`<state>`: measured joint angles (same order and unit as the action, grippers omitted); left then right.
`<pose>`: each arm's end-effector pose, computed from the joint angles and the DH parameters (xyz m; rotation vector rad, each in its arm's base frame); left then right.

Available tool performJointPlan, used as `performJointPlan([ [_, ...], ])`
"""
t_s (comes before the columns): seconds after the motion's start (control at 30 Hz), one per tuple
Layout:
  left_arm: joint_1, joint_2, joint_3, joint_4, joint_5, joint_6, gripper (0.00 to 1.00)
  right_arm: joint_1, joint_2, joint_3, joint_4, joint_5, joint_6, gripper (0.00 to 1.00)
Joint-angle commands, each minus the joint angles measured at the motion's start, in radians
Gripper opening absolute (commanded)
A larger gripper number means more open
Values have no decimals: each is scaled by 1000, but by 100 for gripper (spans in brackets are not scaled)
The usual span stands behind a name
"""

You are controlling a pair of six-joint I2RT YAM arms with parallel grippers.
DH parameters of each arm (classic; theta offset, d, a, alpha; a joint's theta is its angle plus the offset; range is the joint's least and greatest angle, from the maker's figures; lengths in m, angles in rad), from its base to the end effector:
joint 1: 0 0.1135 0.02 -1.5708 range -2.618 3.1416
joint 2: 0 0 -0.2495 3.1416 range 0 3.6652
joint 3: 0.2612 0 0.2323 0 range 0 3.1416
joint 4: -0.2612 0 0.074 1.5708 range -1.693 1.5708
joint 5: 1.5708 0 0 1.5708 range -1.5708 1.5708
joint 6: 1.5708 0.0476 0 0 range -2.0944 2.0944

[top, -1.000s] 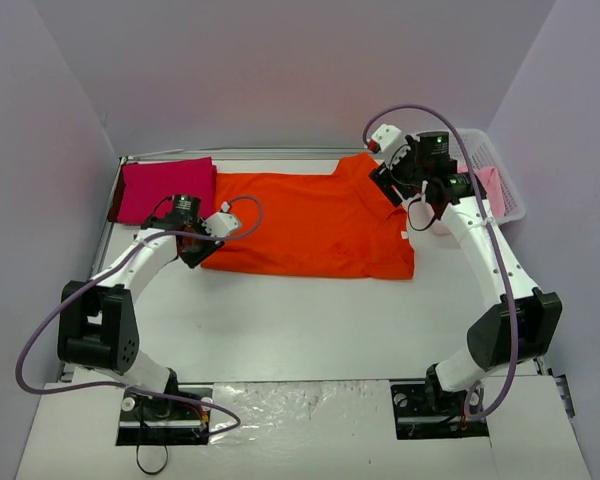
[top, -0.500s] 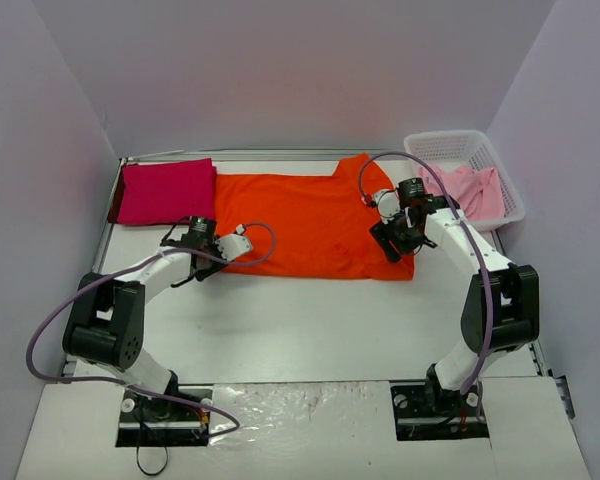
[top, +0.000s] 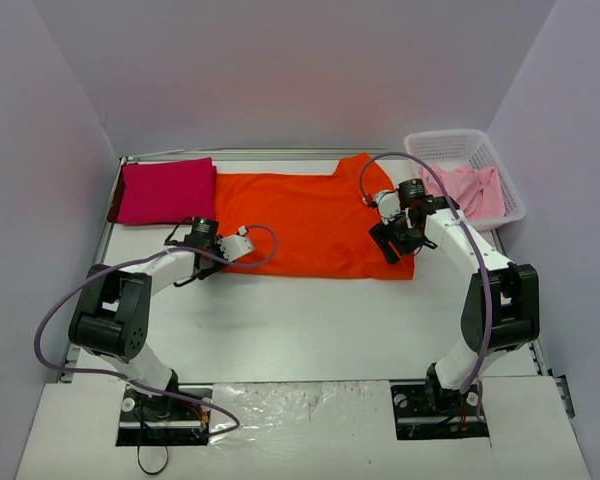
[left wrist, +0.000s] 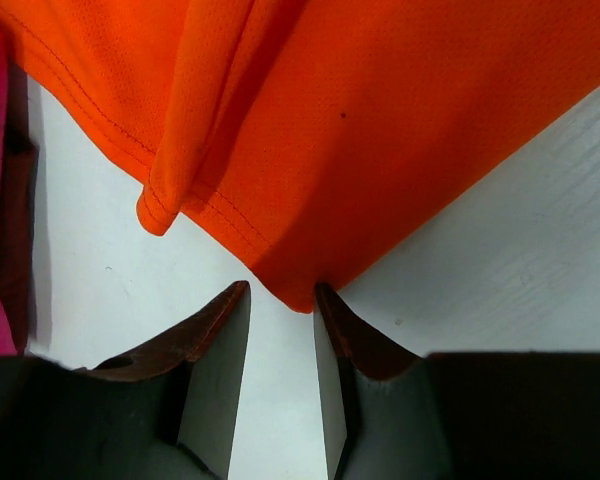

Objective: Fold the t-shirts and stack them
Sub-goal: Fold the flattened tshirt in 1/3 of the way

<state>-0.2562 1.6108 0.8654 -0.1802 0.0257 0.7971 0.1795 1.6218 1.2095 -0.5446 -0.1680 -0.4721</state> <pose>0.2983 -0.0794 0.1575 1.2692 2.1614 0.1928 0.3253 0.0671 0.2289 -0.8667 2.3561 0.0931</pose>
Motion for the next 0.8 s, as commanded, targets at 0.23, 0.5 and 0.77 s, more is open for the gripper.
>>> performJointPlan([
  [0.23, -5, 29, 14, -4, 14, 21, 28, -21, -25, -36, -25, 27, -7, 64],
  [0.5, -6, 38, 20, -24, 20, 13, 11, -32, -19, -88, -44, 33, -11, 64],
  [0.77, -8, 34, 14, -28, 22, 2, 14, -57, 79, -102, -43, 28, -52, 53],
])
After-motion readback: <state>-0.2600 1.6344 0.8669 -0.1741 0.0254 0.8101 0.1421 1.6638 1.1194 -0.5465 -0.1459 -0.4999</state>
